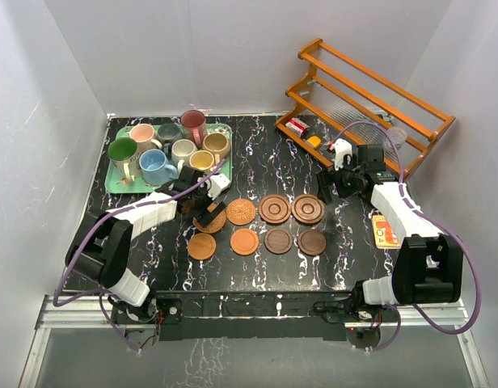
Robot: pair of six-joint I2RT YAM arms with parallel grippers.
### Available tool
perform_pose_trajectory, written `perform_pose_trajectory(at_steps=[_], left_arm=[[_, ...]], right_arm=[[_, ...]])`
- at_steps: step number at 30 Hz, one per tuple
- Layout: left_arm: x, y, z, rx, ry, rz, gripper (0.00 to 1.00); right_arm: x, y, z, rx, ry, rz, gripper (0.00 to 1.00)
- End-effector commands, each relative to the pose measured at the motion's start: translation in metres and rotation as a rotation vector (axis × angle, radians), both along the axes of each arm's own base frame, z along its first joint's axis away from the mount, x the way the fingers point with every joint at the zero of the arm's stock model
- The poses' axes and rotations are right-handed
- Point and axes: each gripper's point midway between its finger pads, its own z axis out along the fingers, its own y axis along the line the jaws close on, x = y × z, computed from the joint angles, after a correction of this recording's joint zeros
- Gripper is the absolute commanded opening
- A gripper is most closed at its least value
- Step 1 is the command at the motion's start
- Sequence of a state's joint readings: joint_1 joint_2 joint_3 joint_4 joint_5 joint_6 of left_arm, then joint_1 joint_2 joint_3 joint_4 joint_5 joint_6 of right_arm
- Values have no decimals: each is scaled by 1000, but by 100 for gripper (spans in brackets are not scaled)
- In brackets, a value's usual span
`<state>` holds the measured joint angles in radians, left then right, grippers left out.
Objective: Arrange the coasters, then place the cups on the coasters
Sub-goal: Move the coaster to the center of the board.
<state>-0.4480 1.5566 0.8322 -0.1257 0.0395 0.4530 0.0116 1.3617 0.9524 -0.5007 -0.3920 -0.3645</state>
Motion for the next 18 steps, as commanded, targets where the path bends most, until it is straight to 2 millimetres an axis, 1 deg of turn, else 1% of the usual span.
perform_pose_trajectory(at_steps=[1, 7, 9, 13, 18], left_arm=[[1, 14, -10, 52, 0, 32, 98], [4, 34, -12, 52, 15, 103, 98], [2, 37, -11, 37, 20, 113, 98], [-3, 37, -12, 18, 35, 103, 98], [-9, 28, -16, -13, 77, 56, 97]], right_arm=[[7, 0, 7, 2, -40, 9, 98], [7, -1, 9, -1, -45, 7, 98], [7, -1, 8, -2, -44, 7, 98], [7, -1, 7, -2, -40, 8, 98], [7, -1, 7, -5, -40, 7, 98]])
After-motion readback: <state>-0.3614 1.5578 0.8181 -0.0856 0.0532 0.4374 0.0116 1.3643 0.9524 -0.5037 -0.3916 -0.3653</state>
